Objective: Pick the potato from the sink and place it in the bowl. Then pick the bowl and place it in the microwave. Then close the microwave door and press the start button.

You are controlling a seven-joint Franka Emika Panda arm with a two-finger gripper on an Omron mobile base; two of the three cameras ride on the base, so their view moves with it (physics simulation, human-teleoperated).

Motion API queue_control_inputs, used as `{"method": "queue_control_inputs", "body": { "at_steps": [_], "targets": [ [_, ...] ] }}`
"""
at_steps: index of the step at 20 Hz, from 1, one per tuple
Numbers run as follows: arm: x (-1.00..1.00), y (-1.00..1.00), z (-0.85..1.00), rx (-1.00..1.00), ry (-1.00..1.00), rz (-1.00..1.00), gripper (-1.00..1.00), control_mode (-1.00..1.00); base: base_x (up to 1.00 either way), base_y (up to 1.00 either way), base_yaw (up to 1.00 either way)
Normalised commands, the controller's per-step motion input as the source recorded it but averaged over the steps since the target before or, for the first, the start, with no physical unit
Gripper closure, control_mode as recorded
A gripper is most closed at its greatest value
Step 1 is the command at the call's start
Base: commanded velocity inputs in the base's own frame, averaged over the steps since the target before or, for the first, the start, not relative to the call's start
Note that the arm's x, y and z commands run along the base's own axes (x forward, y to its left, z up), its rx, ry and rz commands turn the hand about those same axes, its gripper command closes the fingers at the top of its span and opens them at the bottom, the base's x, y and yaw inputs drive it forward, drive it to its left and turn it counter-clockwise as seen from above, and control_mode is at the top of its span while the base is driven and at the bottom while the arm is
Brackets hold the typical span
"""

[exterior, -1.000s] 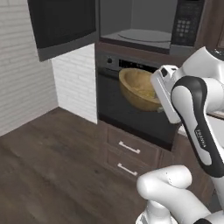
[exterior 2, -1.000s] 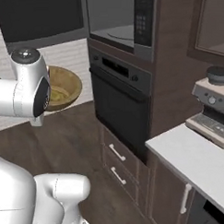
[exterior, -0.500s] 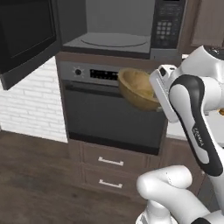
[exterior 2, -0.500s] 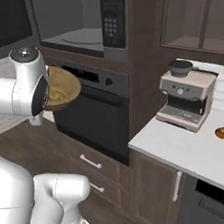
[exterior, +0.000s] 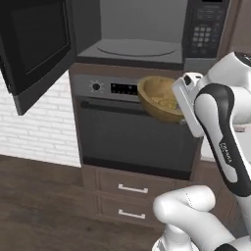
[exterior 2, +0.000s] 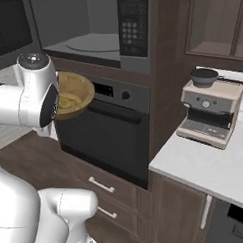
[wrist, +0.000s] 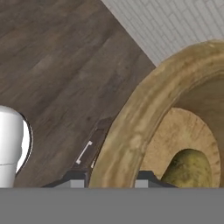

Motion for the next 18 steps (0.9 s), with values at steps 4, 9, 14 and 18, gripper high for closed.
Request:
{"method": "queue_control_inputs", "body": {
  "at_steps": [4,9,14,18],
  "targets": [
    [0.0,0.0,0.0,0.0,0.0,0.0,1.0,1.0,0.53,0.44,0.02],
    [0.0,0.0,0.0,0.0,0.0,0.0,1.0,1.0,0.5,0.0,0.13],
    [0.0,0.0,0.0,0.0,0.0,0.0,1.0,1.0,0.3,-0.08,0.28],
    [0.0,0.0,0.0,0.0,0.0,0.0,1.0,1.0,0.01,0.0,0.35]
  ]
}}
